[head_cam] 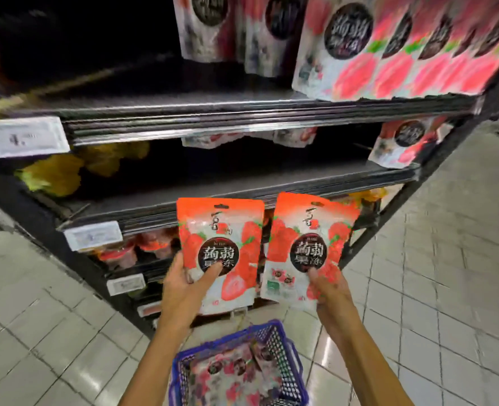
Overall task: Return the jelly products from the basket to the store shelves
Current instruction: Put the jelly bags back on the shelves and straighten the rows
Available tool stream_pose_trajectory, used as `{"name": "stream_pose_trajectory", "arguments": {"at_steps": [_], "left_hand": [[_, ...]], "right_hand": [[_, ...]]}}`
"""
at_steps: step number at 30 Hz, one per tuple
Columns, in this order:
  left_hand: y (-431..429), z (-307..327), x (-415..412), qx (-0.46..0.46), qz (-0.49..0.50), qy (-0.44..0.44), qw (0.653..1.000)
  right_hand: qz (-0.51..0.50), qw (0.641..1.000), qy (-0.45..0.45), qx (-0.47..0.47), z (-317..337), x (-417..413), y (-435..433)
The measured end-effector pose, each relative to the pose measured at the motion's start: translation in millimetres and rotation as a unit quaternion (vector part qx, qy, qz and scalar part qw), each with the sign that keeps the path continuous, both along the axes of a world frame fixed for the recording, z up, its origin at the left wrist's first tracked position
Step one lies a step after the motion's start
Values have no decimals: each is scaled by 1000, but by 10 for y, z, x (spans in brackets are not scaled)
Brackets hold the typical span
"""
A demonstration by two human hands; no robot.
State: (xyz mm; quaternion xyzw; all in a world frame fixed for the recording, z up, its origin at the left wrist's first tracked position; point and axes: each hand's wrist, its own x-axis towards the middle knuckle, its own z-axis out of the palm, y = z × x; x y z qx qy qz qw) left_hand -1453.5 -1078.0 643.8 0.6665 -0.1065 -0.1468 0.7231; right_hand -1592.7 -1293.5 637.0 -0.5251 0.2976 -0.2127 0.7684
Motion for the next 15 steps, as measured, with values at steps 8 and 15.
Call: {"name": "stream_pose_trajectory", "arguments": {"at_steps": [8, 15], "left_hand": [[-457, 376, -53, -39, -9, 19, 999], [-1043, 489, -137, -3, -22, 32, 999]], "right_hand": [[-27, 998, -41, -36, 354, -132, -368], [-64, 996, -49, -26, 535, -236, -919]]}}
